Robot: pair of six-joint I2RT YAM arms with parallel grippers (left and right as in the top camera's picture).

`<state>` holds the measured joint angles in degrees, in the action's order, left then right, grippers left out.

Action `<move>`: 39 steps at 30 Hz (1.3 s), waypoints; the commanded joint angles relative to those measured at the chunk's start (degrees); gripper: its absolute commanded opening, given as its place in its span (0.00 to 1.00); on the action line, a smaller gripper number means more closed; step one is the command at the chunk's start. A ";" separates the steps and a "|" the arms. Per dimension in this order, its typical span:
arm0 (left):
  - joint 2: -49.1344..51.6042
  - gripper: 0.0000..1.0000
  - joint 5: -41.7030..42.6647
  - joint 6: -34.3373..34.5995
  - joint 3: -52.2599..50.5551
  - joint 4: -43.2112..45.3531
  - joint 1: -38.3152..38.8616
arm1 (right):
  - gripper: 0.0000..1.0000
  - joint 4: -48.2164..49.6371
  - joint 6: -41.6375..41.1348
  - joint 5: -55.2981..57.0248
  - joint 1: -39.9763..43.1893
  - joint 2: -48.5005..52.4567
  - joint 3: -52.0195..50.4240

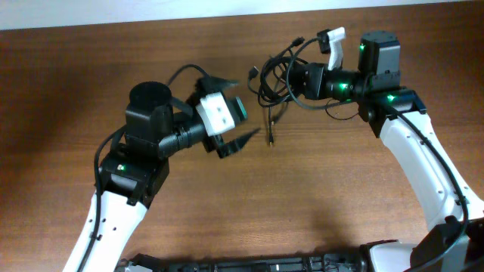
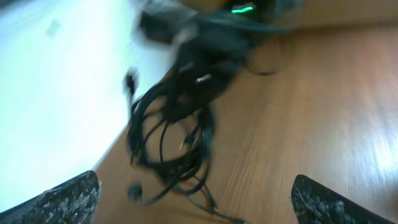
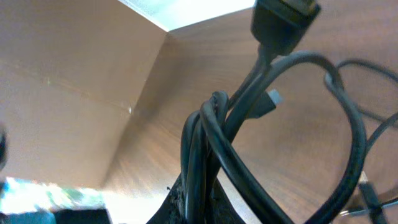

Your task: Untangle cables

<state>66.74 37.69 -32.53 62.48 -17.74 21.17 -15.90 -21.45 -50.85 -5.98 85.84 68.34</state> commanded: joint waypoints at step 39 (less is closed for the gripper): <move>-1.18 0.99 -14.62 41.48 0.87 -5.53 -5.57 | 0.99 -40.63 12.74 9.75 -0.04 0.04 -3.80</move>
<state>66.50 23.51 8.64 62.48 -23.18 15.77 -55.96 -4.67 -47.46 -5.98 85.89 67.61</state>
